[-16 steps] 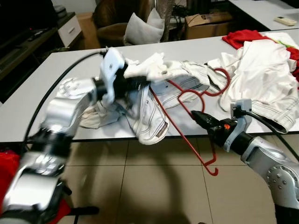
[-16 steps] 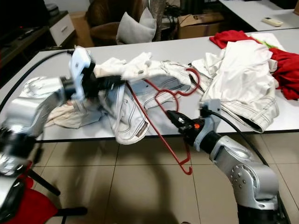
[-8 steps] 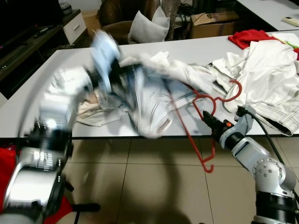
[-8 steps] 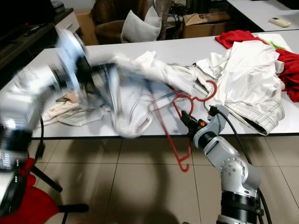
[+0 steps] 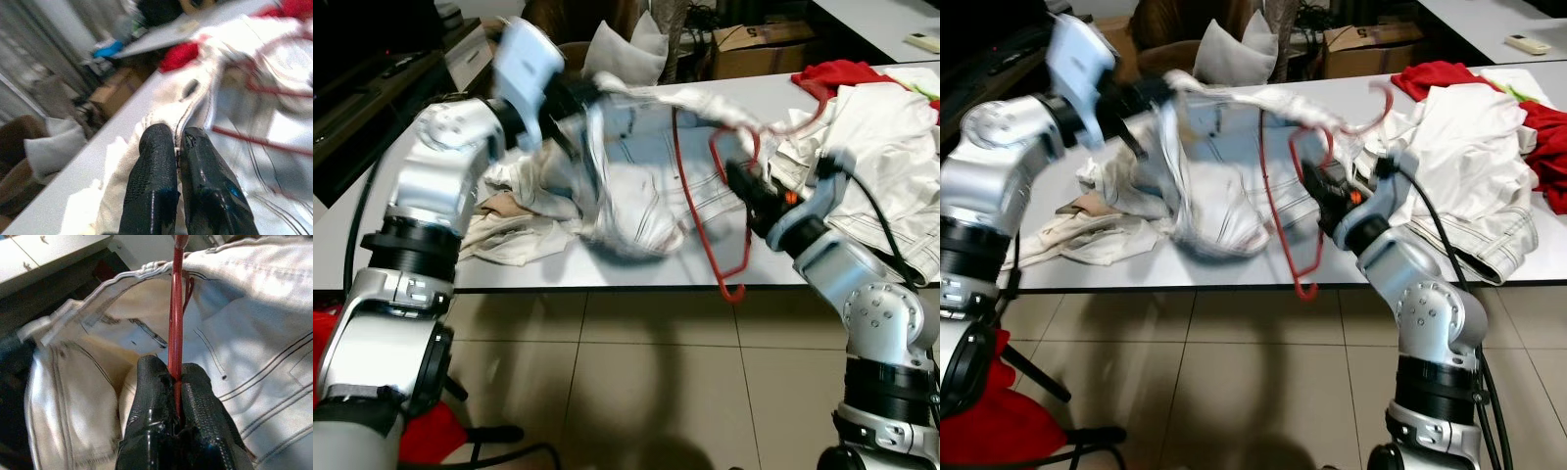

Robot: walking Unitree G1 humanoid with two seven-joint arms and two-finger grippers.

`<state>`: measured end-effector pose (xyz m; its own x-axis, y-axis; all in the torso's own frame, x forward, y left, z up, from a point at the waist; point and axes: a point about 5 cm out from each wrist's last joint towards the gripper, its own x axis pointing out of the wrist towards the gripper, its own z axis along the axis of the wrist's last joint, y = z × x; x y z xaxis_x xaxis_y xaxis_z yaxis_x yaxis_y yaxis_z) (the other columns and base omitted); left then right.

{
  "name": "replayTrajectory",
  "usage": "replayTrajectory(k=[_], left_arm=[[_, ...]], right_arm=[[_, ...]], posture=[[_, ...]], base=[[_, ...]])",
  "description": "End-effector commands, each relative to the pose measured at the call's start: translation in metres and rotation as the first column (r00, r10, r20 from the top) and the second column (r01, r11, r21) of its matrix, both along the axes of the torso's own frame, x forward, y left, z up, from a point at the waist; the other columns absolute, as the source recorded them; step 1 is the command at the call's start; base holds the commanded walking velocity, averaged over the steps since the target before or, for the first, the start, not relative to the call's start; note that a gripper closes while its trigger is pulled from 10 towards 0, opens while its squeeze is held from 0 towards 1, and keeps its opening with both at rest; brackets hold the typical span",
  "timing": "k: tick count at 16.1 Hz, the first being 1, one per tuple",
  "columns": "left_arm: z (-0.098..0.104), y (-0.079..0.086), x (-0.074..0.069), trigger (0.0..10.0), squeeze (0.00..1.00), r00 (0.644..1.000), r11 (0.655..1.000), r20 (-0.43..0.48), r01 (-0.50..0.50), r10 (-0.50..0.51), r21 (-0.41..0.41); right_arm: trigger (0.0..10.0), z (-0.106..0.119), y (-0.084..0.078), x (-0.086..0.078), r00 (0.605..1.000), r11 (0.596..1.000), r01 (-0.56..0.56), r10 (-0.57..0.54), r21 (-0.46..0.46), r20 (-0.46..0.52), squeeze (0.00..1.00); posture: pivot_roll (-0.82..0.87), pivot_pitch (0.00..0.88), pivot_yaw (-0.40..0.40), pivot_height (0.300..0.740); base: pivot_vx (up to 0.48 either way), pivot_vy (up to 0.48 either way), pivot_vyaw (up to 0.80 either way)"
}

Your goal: Hang hanger

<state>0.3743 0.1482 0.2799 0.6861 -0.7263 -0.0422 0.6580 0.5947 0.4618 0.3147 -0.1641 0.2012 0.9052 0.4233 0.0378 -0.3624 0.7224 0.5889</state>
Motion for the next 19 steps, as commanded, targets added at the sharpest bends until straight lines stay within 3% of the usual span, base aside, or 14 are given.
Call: replayTrajectory(k=[1, 3, 4, 6, 7, 9, 11, 14, 15, 16, 18, 19], left_arm=[[-0.003, 0.000, -0.003, 0.0, 0.00, 1.000, 0.999, 0.002, 0.026, -0.026, 0.043], [-0.003, -0.009, -0.011, 0.0, 0.00, 0.995, 0.995, -0.019, 0.095, -0.096, -0.013], [-0.001, -0.002, -0.011, 0.0, 0.00, 0.997, 0.997, -0.005, 0.071, -0.071, 0.003], [0.005, 0.008, -0.008, 0.0, 0.00, 1.000, 1.000, 0.027, 0.000, 0.001, -0.008], [0.021, 0.020, -0.004, 0.0, 0.00, 0.991, 0.995, 0.096, -0.082, 0.088, -0.065], [0.056, 0.026, -0.003, 0.0, 0.00, 0.964, 0.975, 0.217, -0.115, 0.156, -0.188], [0.080, 0.022, -0.004, 0.0, 0.00, 0.931, 0.960, 0.322, -0.083, 0.170, -0.266], [0.091, 0.021, -0.007, 0.0, 0.00, 0.902, 0.956, 0.395, -0.058, 0.174, -0.288], [0.081, 0.019, -0.003, 0.0, 0.00, 0.935, 0.979, 0.332, -0.059, 0.123, -0.197], [0.071, 0.018, -0.002, 0.0, 0.00, 0.948, 0.989, 0.303, -0.066, 0.103, -0.130], [0.012, 0.024, -0.002, 0.0, 0.00, 0.986, 0.985, 0.162, -0.074, 0.048, 0.155], [0.004, 0.026, -0.004, 0.0, 0.00, 0.988, 0.978, 0.150, -0.075, 0.046, 0.195]], right_arm=[[10.0, 0.004, 0.004, 0.001, 1.000, 1.000, -0.021, 0.021, 0.022, -0.007, 0.00], [10.0, -0.014, 0.005, 0.002, 0.994, 1.000, -0.011, 0.011, 0.001, -0.106, 0.00], [10.0, -0.032, 0.000, -0.001, 0.978, 0.999, 0.048, -0.047, 0.001, -0.204, 0.00], [10.0, -0.047, -0.005, -0.005, 0.957, 0.996, 0.092, -0.086, 0.007, -0.279, 0.00], [10.0, -0.066, -0.009, -0.013, 0.929, 0.995, 0.103, -0.092, 0.014, -0.359, 0.00], [10.0, -0.092, -0.017, -0.023, 0.880, 0.991, 0.121, -0.132, -0.054, -0.456, 0.00], [10.0, -0.095, -0.024, -0.023, 0.867, 0.987, 0.151, -0.163, -0.063, -0.471, 0.00], [10.0, -0.086, -0.028, -0.015, 0.887, 0.980, 0.179, -0.201, -0.091, -0.417, 0.00], [10.0, -0.058, -0.024, -0.002, 0.947, 0.983, 0.177, -0.185, -0.052, -0.262, 0.00], [10.0, -0.048, -0.020, 0.000, 0.965, 0.988, 0.150, -0.153, -0.032, -0.214, 0.00], [10.0, -0.017, -0.010, 0.007, 0.994, 0.996, 0.081, -0.079, 0.034, -0.081, 0.00], [10.0, -0.014, -0.010, 0.008, 0.994, 0.996, 0.086, -0.084, 0.035, -0.069, 0.00]], posture=[[-0.01, 0.000, 0.135, 0.740], [0.00, 0.000, 0.123, 0.740], [0.00, 0.000, 0.117, 0.740], [0.01, 0.000, 0.114, 0.740], [0.01, 0.000, 0.114, 0.740], [0.01, 0.000, 0.117, 0.740], [0.01, 0.000, 0.119, 0.740], [0.00, 0.000, 0.126, 0.740], [0.01, 0.000, 0.126, 0.740], [0.01, 0.000, 0.126, 0.740], [0.02, 0.000, 0.124, 0.740], [0.02, 0.000, 0.123, 0.740]], base=[[0.000, 0.000, 0.00], [0.000, 0.000, 0.00], [0.000, 0.000, 0.00], [0.000, 0.000, 0.00], [0.000, 0.000, 0.00], [0.000, 0.000, 0.00], [0.000, 0.000, 0.00], [0.000, 0.000, 0.00], [0.000, 0.000, 0.00], [0.000, 0.000, 0.00], [0.000, 0.000, 0.00], [0.000, 0.000, 0.00]])
